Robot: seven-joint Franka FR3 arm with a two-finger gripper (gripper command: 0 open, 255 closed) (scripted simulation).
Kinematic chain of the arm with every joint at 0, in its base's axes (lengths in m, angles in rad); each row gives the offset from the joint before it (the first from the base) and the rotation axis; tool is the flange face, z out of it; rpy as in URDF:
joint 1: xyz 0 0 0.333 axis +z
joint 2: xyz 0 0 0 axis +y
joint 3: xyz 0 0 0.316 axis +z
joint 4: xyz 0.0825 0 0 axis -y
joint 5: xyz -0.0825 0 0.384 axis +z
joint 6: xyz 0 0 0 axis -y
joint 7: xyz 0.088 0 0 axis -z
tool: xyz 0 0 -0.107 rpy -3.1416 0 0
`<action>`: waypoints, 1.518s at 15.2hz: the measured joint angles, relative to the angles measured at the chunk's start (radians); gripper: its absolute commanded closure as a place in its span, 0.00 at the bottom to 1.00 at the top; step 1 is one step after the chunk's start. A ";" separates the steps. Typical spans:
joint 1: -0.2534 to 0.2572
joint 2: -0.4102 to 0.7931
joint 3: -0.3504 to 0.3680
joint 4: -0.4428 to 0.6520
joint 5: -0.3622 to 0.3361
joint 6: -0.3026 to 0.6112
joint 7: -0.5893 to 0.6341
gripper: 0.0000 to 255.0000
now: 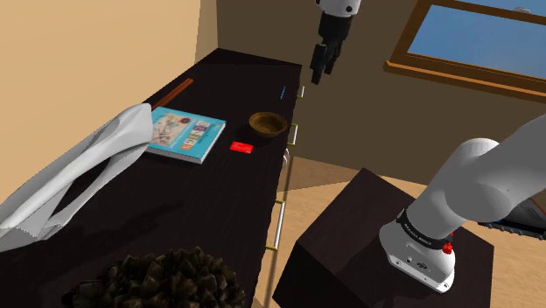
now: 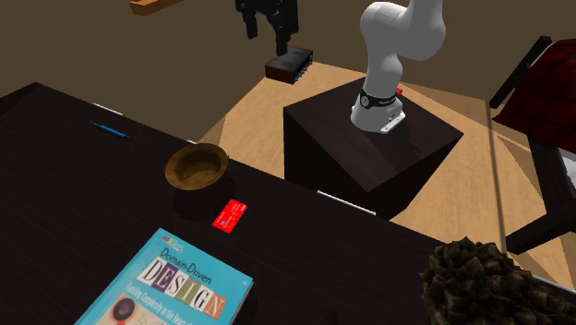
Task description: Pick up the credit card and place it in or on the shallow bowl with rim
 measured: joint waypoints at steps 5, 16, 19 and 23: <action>0.020 0.231 0.027 0.136 -0.022 -0.001 -0.014 0.00; 0.071 0.732 0.065 0.519 -0.100 -0.098 -0.061 0.00; 0.094 0.875 0.071 0.655 -0.122 -0.149 -0.075 0.00; 0.127 1.070 0.074 0.850 -0.151 -0.229 -0.103 0.00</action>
